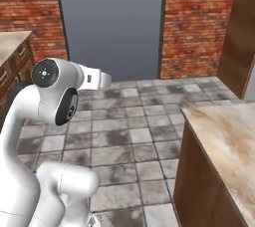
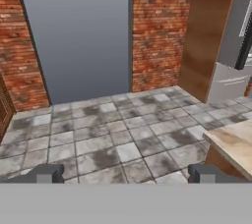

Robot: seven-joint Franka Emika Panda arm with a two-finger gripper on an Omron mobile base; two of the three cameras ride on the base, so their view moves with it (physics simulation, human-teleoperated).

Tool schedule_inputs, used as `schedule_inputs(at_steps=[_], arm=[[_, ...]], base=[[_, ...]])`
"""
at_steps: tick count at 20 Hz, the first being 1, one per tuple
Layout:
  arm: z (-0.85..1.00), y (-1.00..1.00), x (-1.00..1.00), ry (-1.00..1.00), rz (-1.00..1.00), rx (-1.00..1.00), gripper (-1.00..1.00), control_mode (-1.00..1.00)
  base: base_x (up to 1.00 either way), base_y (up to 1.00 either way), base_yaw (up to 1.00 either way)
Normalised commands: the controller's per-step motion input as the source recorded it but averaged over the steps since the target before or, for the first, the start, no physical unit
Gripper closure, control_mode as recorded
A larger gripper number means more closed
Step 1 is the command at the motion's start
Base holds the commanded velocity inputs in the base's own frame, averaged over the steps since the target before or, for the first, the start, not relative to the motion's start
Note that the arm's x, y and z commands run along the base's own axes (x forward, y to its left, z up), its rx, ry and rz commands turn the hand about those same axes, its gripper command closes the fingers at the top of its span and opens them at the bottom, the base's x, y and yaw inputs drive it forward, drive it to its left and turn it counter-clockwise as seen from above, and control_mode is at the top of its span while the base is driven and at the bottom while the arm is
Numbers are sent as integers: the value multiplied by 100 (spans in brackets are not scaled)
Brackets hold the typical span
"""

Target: Gather the mushroom and avocado from the fridge and place them on a tray on the dining counter. Then gather the steak and chicken drumstick from the fridge and place them on the other tray.

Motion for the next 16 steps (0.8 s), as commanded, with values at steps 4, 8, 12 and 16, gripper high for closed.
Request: schedule_inputs(at_steps=[4,8,12,16], arm=[[0,0,0,0,0,0,-100,100],[0,0,0,0,0,0,-100,100],[0,0,0,0,0,0,-100,100],[0,0,0,0,0,0,-100,100]], base=[[83,15,-29],[82,16,-30],[81,5,-30],[78,18,-30]])
